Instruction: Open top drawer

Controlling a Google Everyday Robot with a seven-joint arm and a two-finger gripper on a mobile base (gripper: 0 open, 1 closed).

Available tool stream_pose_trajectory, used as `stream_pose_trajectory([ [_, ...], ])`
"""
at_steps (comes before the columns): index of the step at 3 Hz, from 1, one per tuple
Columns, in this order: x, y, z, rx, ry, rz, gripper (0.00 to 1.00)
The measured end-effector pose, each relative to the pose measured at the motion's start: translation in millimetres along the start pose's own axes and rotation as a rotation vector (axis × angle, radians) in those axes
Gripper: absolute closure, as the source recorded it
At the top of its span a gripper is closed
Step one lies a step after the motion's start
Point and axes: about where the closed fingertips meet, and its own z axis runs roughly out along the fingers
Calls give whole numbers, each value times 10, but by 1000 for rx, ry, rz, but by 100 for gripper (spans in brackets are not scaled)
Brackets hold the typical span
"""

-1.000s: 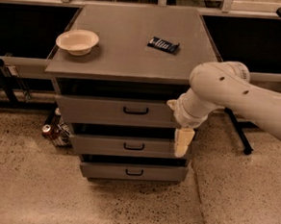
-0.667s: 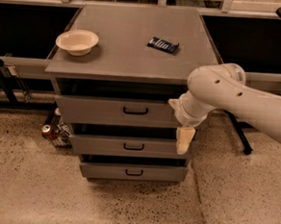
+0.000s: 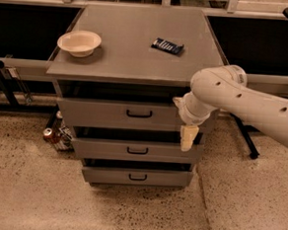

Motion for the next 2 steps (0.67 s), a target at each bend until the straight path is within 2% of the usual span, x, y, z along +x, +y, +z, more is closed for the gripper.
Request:
stream_pose_trajectory([
  [2,40,-219,314,-35,-19,3,0],
])
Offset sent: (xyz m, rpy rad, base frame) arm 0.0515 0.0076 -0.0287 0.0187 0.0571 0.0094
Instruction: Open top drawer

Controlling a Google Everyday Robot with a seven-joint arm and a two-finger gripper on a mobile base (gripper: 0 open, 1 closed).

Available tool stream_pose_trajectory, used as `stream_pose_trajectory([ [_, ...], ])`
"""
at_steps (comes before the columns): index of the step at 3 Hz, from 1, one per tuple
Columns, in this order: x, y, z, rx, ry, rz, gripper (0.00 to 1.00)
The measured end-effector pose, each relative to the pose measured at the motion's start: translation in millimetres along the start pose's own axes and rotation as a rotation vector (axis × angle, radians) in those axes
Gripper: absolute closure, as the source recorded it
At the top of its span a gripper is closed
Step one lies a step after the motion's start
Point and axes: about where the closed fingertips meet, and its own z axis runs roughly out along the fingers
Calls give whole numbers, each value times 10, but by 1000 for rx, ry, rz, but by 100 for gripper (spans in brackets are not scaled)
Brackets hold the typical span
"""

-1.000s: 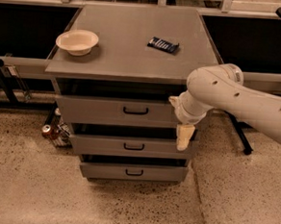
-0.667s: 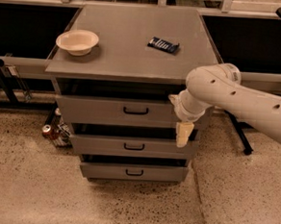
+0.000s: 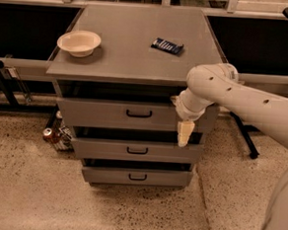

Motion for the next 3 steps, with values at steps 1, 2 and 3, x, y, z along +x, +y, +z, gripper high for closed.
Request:
stream_pose_trajectory([
  [1,-4,-27,80,-21,-5,-3,15],
  [2,-43,83,39,-39,-3,-1,38],
  [3,-62,146,-29,-45,-2,3,61],
])
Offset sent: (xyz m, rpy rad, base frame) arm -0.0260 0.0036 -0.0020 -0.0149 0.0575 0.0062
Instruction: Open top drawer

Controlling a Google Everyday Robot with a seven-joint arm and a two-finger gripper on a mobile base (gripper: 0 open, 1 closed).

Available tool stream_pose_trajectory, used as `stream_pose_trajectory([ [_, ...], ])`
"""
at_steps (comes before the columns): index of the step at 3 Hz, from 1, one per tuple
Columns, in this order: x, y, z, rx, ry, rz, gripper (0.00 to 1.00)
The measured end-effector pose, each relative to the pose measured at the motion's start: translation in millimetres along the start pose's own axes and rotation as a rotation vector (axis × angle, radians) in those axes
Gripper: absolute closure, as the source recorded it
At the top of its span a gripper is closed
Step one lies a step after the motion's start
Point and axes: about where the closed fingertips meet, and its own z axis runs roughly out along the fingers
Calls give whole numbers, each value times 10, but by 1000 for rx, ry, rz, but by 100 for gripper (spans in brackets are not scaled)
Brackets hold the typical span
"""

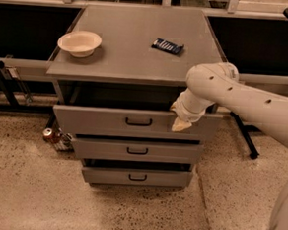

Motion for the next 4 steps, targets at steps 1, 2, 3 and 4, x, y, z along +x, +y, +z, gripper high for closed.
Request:
stream_pose_trajectory([
  [1,-10,-31,-82,0,0,0,84],
  [2,-15,-44,-124,0,0,0,100],
  [3,-15,-44,-123,0,0,0,74],
  [4,-15,-44,-123,0,0,0,51],
])
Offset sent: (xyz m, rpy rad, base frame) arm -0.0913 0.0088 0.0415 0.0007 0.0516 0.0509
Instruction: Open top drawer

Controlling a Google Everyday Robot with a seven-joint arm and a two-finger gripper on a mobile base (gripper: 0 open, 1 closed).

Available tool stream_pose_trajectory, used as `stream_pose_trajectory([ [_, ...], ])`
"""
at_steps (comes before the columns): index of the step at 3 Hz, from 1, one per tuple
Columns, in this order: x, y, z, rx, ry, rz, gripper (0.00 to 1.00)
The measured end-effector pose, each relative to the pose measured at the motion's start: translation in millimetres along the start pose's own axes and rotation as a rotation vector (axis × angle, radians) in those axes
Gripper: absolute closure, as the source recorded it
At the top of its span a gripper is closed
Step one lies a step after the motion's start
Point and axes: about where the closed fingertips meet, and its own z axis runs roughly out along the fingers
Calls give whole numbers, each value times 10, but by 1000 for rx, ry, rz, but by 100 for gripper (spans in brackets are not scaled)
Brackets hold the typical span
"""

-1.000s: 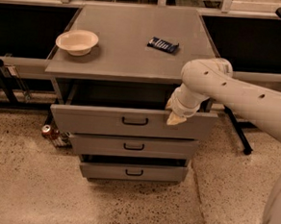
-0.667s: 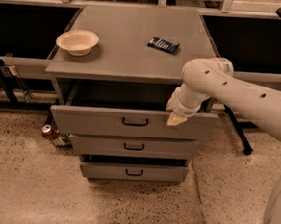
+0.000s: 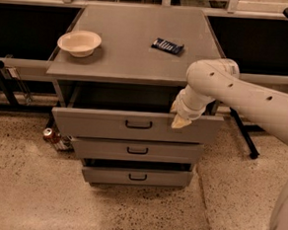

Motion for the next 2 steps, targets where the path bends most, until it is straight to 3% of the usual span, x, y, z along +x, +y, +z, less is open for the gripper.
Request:
stream_pose_trajectory([
  [1,0,0,1,0,0,0,20],
  [2,0,0,1,0,0,0,0],
])
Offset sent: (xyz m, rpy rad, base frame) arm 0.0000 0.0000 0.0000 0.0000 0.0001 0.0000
